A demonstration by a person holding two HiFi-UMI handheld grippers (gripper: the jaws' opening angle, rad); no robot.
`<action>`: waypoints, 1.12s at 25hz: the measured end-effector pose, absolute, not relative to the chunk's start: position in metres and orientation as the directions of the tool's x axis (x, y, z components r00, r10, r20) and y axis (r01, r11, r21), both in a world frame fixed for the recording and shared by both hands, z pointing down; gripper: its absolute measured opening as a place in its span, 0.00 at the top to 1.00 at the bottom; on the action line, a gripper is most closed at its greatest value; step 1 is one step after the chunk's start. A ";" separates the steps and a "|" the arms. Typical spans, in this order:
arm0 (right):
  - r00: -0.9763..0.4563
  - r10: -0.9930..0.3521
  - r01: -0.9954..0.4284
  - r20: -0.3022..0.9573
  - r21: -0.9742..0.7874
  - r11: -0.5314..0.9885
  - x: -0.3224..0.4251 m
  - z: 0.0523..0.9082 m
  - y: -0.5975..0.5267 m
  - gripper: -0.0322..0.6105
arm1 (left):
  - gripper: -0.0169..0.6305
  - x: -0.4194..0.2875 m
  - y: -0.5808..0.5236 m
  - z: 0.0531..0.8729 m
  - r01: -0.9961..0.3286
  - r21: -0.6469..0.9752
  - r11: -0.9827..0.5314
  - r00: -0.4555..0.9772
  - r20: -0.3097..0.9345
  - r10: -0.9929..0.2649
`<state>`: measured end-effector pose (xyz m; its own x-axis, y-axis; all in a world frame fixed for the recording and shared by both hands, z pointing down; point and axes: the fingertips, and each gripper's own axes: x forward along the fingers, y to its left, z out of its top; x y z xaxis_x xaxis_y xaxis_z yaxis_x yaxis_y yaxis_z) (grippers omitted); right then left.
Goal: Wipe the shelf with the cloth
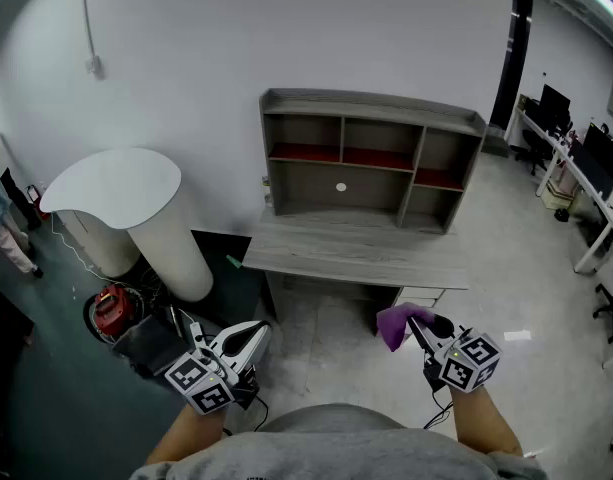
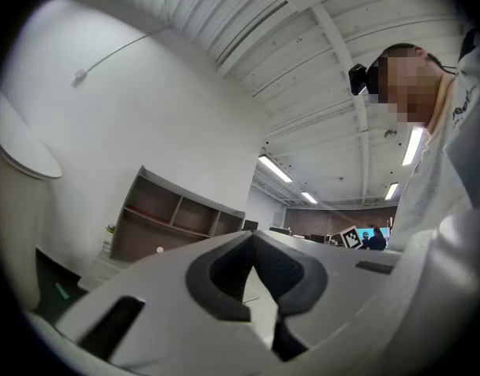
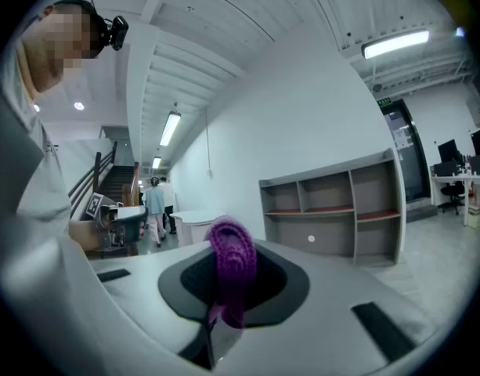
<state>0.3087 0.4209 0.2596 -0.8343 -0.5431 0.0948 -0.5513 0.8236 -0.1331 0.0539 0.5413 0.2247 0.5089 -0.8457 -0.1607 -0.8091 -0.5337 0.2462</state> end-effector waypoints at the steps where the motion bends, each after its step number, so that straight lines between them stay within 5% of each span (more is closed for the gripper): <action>1: -0.833 -0.545 -0.553 0.095 -0.132 0.823 0.311 0.260 0.420 0.86 | 0.95 0.056 0.540 0.225 -0.808 0.246 -0.536 0.511 -0.161 -0.844; 28: -0.887 -0.439 -0.459 0.142 -0.164 0.873 0.383 0.300 0.395 0.86 | 0.95 0.153 0.484 0.250 -0.799 0.311 -0.515 0.508 -0.111 -0.854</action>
